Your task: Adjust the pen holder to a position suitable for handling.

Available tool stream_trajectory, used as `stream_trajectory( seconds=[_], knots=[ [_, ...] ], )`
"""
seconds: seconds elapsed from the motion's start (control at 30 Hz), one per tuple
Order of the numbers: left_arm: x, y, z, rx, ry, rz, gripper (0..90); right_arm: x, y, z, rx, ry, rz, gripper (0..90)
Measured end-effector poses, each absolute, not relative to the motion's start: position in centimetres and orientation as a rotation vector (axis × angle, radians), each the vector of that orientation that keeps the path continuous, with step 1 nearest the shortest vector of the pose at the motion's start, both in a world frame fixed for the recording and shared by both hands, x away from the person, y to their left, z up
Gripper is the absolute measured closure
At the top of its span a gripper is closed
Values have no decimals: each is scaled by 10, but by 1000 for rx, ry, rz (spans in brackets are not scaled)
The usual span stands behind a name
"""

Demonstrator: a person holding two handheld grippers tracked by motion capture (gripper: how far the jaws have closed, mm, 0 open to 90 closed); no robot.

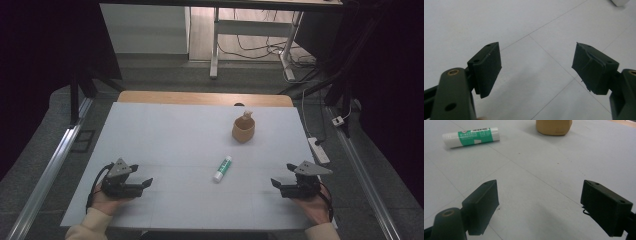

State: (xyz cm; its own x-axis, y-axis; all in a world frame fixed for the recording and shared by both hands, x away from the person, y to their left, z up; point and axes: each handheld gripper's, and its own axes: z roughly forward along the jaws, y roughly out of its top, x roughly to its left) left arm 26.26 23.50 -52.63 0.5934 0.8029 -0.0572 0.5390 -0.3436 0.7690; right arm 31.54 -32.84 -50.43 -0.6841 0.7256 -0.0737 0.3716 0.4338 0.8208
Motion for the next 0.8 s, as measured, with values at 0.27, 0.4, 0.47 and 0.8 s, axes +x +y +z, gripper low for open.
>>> stream_trajectory(
  seconds=[0.27, 0.4, 0.47, 0.8],
  knots=[
    [261, 236, -525, 2032, 1057, 428, 227, 318, -329, -506, 942, 2276, 1147, 148],
    [259, 236, -525, 2031, 1054, 431, 227, 319, -326, -506, 932, 2283, 1150, 149],
    [259, 236, -525, 2030, 1054, 431, 227, 319, -326, -506, 931, 2287, 1147, 149],
    [258, 235, -524, 2030, 1055, 431, 226, 319, -325, -507, 918, 2301, 1143, 154]
  ],
)
